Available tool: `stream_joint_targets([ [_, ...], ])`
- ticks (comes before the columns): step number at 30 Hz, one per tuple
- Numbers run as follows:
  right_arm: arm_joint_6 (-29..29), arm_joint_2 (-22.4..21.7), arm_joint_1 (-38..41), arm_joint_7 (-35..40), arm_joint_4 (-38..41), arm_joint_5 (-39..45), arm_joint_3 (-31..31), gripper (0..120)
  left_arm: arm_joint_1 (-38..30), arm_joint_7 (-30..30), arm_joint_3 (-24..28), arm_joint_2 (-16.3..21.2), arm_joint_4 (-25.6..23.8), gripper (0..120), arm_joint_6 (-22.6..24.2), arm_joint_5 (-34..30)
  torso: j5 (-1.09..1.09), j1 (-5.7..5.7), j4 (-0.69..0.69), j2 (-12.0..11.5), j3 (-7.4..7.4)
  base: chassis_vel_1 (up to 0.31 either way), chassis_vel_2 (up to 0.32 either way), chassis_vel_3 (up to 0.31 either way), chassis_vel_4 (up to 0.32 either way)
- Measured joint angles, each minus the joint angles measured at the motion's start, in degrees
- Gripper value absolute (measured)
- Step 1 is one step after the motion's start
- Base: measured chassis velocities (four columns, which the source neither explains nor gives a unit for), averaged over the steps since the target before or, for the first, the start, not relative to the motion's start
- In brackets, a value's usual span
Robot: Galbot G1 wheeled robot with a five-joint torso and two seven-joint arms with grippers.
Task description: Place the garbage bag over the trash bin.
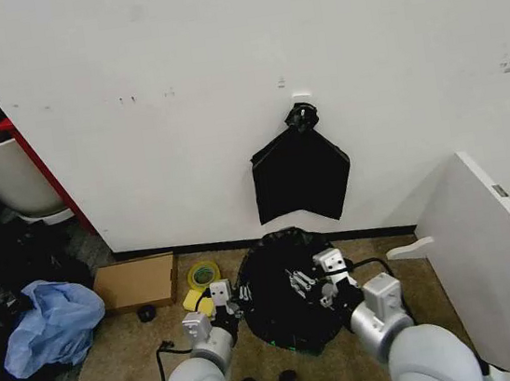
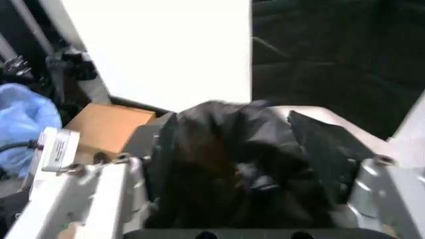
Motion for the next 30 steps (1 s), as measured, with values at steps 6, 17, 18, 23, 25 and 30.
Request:
stream_joint_targets([
  [6, 5.55, 6.11, -10.58, -3.88, 0.23, -6.92, 9.07, 91, -2.72, -3.09, -0.58, -2.35, 3.10, 1, 2.72, -8.61, -0.01, 0.00, 0.00, 0.00, 0.00, 0.000, 0.000, 0.000, 0.000],
  [17, 8.58, 12.19, -19.50, -5.08, 1.19, -10.81, 13.92, 100, -10.08, -5.23, 1.47, -8.61, 12.12, 15, 3.91, -12.14, -0.01, 0.00, -0.01, 0.00, 0.00, 0.000, 0.000, 0.000, 0.000],
  [18, 8.63, 12.48, -19.64, -5.02, 1.21, -10.85, 13.92, 100, -10.34, -5.23, 1.49, -8.67, 12.52, 18, 3.95, -12.09, -0.01, 0.00, 0.00, 0.00, 0.00, 0.000, 0.000, 0.000, 0.000],
  [23, 8.65, 13.44, -20.18, -4.92, 1.23, -10.86, 13.92, 100, -10.88, -5.20, 1.32, -8.11, 13.33, 36, 4.08, -11.97, -0.01, 0.00, 0.00, 0.00, 0.00, 0.000, 0.000, 0.000, 0.000],
  [25, 8.65, 13.55, -20.17, -4.92, 1.23, -10.86, 13.92, 100, -10.78, -5.19, 1.19, -7.91, 12.95, 40, 4.11, -11.98, 0.00, 0.00, 0.00, 0.00, 0.00, 0.000, 0.000, 0.000, 0.000],
  [30, 8.75, 14.18, -19.91, -4.94, 0.84, -10.81, 13.89, 100, -8.98, -4.76, 0.42, -6.26, 9.17, 60, 4.61, -11.74, -0.01, 0.00, 0.01, 0.00, 0.00, 0.000, 0.000, 0.000, 0.000],
])
